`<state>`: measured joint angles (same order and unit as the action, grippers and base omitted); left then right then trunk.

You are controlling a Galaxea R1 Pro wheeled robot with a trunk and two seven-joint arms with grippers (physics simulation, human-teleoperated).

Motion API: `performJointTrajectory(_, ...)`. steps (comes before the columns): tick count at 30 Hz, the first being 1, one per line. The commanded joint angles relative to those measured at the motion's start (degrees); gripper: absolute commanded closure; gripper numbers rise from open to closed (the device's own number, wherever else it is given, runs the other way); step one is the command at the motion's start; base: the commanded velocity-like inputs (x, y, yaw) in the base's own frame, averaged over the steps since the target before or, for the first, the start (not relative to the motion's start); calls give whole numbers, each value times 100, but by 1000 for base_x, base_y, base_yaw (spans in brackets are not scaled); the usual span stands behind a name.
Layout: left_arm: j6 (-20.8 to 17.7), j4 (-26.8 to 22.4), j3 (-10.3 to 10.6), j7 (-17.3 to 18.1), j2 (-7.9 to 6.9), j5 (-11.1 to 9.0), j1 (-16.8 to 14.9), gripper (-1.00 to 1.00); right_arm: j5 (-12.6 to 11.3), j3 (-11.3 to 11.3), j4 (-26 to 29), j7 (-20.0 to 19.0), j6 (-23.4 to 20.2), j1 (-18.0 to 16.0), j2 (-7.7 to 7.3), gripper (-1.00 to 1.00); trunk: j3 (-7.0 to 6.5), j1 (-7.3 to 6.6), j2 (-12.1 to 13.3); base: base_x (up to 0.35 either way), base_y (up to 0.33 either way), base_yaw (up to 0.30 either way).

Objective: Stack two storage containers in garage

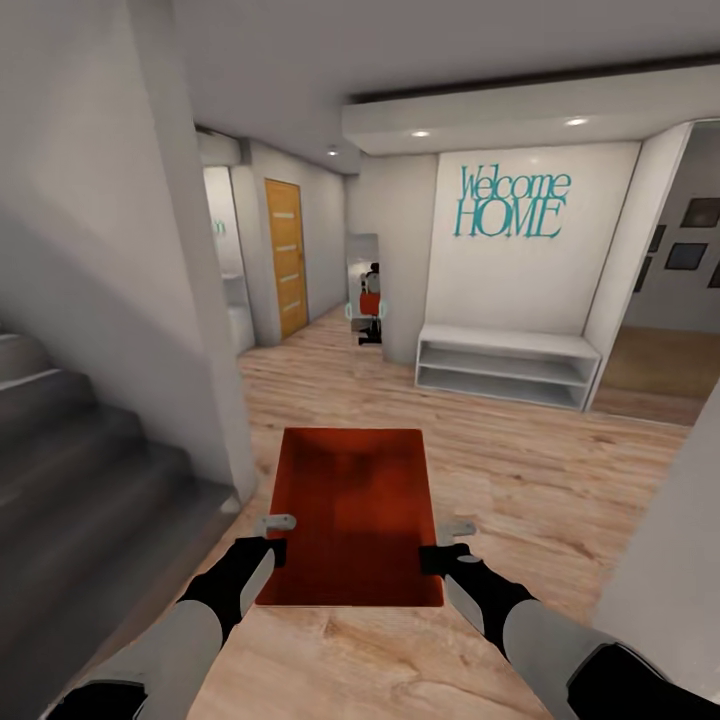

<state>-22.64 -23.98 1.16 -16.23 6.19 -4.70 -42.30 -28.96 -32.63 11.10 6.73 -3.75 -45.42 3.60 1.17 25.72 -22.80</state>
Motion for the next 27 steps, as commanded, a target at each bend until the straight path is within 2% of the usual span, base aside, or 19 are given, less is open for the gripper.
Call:
performJointTrajectory(1,-12,-230,0,-38,-92,-82,-6,100,-145,-50,-187,34,-38,-2,-70,100,13,7,-13,322,0,0)
performJointTrajectory(27,-12,-230,5,-47,-92,-80,-6,100,-145,-50,-187,35,-38,-2,-86,100,13,7,-13,322,0,0)
